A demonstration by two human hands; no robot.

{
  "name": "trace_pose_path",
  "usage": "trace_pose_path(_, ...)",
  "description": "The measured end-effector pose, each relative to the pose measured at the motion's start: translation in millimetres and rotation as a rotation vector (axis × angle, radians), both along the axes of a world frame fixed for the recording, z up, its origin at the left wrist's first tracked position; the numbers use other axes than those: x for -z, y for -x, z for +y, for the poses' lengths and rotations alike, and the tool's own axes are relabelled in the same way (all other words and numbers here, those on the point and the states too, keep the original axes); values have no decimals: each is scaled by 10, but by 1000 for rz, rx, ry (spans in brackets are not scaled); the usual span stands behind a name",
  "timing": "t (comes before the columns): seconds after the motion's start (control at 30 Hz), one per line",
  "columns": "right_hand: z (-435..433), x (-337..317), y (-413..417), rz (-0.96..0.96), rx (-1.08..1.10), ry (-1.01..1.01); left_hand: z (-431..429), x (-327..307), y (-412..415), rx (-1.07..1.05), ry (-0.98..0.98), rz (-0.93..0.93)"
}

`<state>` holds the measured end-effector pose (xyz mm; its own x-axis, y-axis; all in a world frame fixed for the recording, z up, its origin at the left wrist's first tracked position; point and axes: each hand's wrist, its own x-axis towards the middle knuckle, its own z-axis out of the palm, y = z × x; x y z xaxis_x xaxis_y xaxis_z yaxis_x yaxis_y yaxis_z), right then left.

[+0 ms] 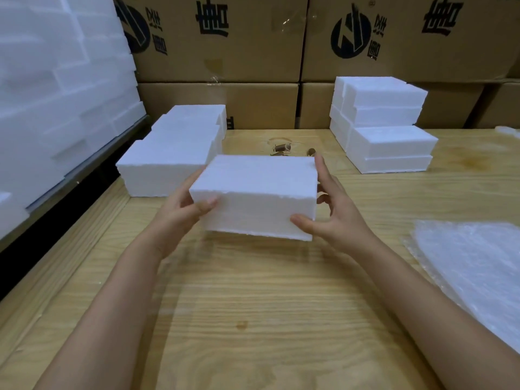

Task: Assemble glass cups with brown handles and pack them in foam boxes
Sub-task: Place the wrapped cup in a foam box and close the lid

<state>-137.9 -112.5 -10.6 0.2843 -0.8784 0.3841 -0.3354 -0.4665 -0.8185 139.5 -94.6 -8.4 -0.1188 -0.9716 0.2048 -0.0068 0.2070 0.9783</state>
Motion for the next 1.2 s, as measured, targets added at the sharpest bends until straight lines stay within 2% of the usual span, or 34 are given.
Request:
trace_pose_path(0.1, -161, -252, -315, -8, -19, 55, -73, -205, -155, -157, 68, 103)
trace_pose_path(0.23, -491, -573, -825, 21, -108, 78, -218, -460, -488, -300, 188, 67)
trace_pose_path(0.37, -824, -729, -1319, 56, -187, 28, -392, -575, -815, -409, 196, 67)
trace_pose_path(0.5, -1048, -692, -1625, 52, -231, -37, -521, -550, -1048, -442, 165, 70)
trace_pose_path(0.67, -1046, -493, -1804, -79, -235, -168, -678, -409, -1141, -534, 161, 11)
trace_pose_path(0.9, -1037, -416, -1857, -75, -87, -106, -859, -325, -1312, -583, 157, -82)
trace_pose_path(1.1, -1046, -444, -1968, -33, -52, -129, -950, -316, -1375, -596, 129, -134)
trace_pose_path(1.2, -988, -455, -1930, -49, -35, -115, -911, -287, -1310, -619, 152, -84)
